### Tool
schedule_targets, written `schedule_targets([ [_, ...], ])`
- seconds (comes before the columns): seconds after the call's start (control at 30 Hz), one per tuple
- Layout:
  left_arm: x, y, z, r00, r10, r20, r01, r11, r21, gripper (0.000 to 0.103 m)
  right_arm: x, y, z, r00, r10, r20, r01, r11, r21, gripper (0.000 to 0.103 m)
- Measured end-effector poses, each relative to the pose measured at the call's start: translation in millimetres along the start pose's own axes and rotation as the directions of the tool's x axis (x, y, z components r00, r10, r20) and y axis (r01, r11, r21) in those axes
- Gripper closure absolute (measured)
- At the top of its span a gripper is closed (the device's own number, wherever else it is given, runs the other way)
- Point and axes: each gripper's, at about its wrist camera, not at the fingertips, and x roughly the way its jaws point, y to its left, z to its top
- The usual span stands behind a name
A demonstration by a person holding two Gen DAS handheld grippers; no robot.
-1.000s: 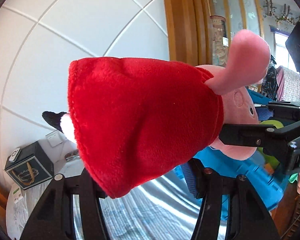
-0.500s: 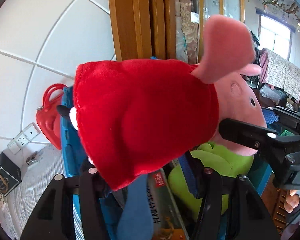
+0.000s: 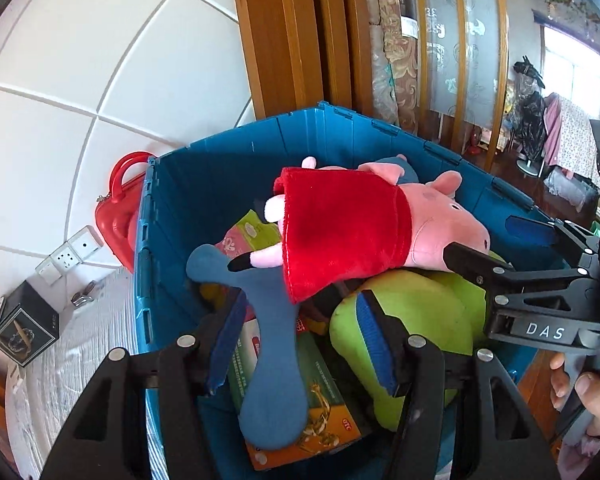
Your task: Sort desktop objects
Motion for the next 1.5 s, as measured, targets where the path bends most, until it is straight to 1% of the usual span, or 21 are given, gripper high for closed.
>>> schedule_targets([
  [0.03, 3, 10, -4, 1.000, 0.001, 0.010, -0.001, 1.000, -0.016, 0.047, -3, 3, -1, 1.000, -0.011, 0.011, 0.011, 1.000, -0.009, 0.003],
  [0.07, -2, 11, -7, 1.000, 0.002, 0.021, -0.001, 0.999, -0.032, 0.047, -9, 7, -1, 1.000, -0.024, 0.021, 0.024, 1.000, -0.017, 0.000],
  [0.2, -32, 17, -21, 0.995, 0.021, 0.094, -0.012, 0.995, -0.094, 0.047, -25, 17, -7, 0.994, -0.102, 0.049, 0.105, 0.992, -0.065, 0.000],
  [0.27, -46, 20, -28, 0.989, 0.029, 0.145, -0.012, 0.993, -0.119, 0.045, -35, 19, -12, 0.992, -0.106, 0.071, 0.112, 0.991, -0.071, 0.000],
  [0.33, -59, 23, -37, 0.978, 0.046, 0.205, -0.014, 0.988, -0.152, 0.032, -47, 23, -19, 0.991, -0.102, 0.091, 0.109, 0.991, -0.075, 0.000],
  [0.4, -70, 24, -44, 0.962, 0.076, 0.261, -0.027, 0.983, -0.184, 0.024, -56, 25, -25, 0.991, -0.081, 0.105, 0.089, 0.993, -0.081, 0.000],
  [0.47, -80, 24, -49, 0.947, 0.097, 0.307, -0.035, 0.979, -0.203, 0.023, -63, 28, -30, 0.991, -0.067, 0.116, 0.077, 0.994, -0.084, 0.000],
  [0.53, -85, 25, -53, 0.937, 0.108, 0.332, -0.032, 0.973, -0.227, 0.021, -71, 29, -34, 0.988, -0.072, 0.135, 0.082, 0.994, -0.076, 0.000],
  [0.6, -86, 26, -53, 0.936, 0.116, 0.332, -0.031, 0.967, -0.251, 0.017, -78, 29, -37, 0.983, -0.087, 0.159, 0.099, 0.993, -0.067, 0.000],
  [0.67, -83, 26, -53, 0.938, 0.109, 0.329, -0.020, 0.965, -0.262, 0.016, -82, 30, -40, 0.979, -0.104, 0.173, 0.116, 0.991, -0.061, 0.000],
  [0.73, -81, 23, -53, 0.940, 0.112, 0.321, -0.027, 0.966, -0.257, 0.016, -85, 30, -43, 0.978, -0.113, 0.177, 0.125, 0.990, -0.061, 0.000],
  [0.8, -77, 19, -53, 0.947, 0.121, 0.299, -0.045, 0.967, -0.250, 0.016, -86, 28, -47, 0.978, -0.110, 0.176, 0.123, 0.991, -0.061, 0.000],
  [0.9, -70, 15, -53, 0.963, 0.112, 0.246, -0.052, 0.970, -0.239, 0.016, -88, 25, -52, 0.977, -0.117, 0.177, 0.127, 0.991, -0.051, 0.000],
  [0.93, -67, 14, -54, 0.965, 0.113, 0.236, -0.055, 0.970, -0.238, 0.016, -88, 23, -54, 0.977, -0.121, 0.178, 0.131, 0.990, -0.048, 0.000],
  [1.13, -65, 9, -58, 0.966, 0.134, 0.222, -0.086, 0.973, -0.212, 0.016, -87, 13, -57, 0.970, -0.150, 0.192, 0.158, 0.987, -0.029, 0.000],
  [1.27, -65, 11, -59, 0.967, 0.135, 0.215, -0.087, 0.972, -0.219, 0.016, -85, 9, -56, 0.969, -0.146, 0.198, 0.152, 0.988, -0.014, 0.000],
  [1.5, -64, 11, -61, 0.969, 0.148, 0.200, -0.103, 0.970, -0.220, 0.016, -79, 12, -55, 0.971, -0.144, 0.192, 0.150, 0.988, -0.020, 0.000],
])
